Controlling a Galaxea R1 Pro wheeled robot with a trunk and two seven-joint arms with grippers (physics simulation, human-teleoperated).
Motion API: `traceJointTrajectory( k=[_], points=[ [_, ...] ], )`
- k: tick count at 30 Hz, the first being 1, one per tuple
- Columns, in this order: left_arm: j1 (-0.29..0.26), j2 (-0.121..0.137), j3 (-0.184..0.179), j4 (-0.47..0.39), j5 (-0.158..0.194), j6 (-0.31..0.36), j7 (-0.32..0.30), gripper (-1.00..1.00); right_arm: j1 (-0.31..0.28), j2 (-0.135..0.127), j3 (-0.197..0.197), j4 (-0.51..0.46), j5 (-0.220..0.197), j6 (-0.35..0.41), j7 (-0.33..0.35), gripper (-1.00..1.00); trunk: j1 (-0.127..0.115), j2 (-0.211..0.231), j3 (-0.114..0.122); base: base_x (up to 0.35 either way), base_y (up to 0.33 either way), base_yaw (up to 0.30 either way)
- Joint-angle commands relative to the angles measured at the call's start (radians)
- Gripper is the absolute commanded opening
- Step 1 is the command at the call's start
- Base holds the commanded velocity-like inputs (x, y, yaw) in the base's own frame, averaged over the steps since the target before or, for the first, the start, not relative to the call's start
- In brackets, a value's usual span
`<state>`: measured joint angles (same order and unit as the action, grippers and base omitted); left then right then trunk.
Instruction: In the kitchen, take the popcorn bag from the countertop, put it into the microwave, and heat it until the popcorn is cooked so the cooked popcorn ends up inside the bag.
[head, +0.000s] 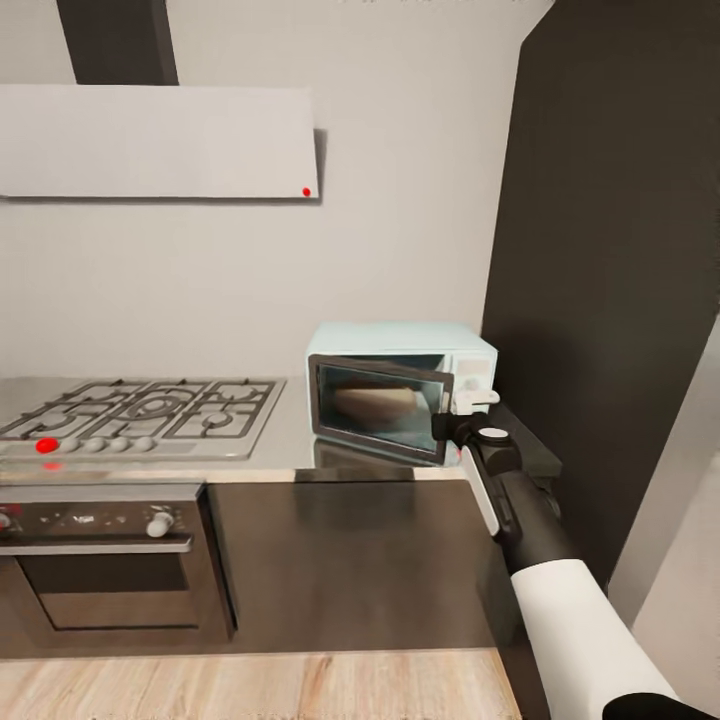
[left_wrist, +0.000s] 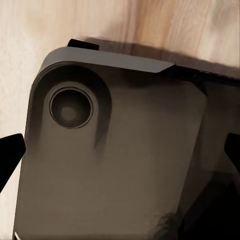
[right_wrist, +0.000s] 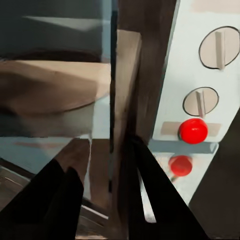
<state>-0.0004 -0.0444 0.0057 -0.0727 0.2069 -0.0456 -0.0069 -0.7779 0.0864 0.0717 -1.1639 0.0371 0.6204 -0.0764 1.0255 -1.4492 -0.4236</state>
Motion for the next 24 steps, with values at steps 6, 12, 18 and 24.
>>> traceJointTrajectory(
  k=[6,12,18,24],
  points=[
    [0.000,0.000,0.002,-0.001,0.008,-0.002,-0.001,1.00,-0.001,0.000,-0.061,-0.002,0.044,0.009,-0.020,-1.00,-0.001,-0.001,-0.001,-0.172,0.000,0.000],
    [0.000,0.000,0.004,-0.001,0.009,-0.002,-0.001,1.00,-0.001,-0.001,-0.061,-0.002,0.044,0.009,-0.020,-1.00,-0.001,-0.001,-0.001,-0.014,0.000,0.000],
    [0.000,0.000,0.002,-0.001,0.009,-0.002,-0.001,1.00,-0.001,0.000,-0.061,-0.006,0.044,0.009,-0.018,1.00,-0.001,-0.001,-0.001,0.000,0.000,0.000],
    [0.000,0.000,0.001,-0.001,0.009,-0.002,-0.001,1.00,-0.001,0.001,-0.061,-0.007,0.042,0.009,-0.013,1.00,-0.001,-0.001,-0.001,0.000,0.000,0.000]
  ],
)
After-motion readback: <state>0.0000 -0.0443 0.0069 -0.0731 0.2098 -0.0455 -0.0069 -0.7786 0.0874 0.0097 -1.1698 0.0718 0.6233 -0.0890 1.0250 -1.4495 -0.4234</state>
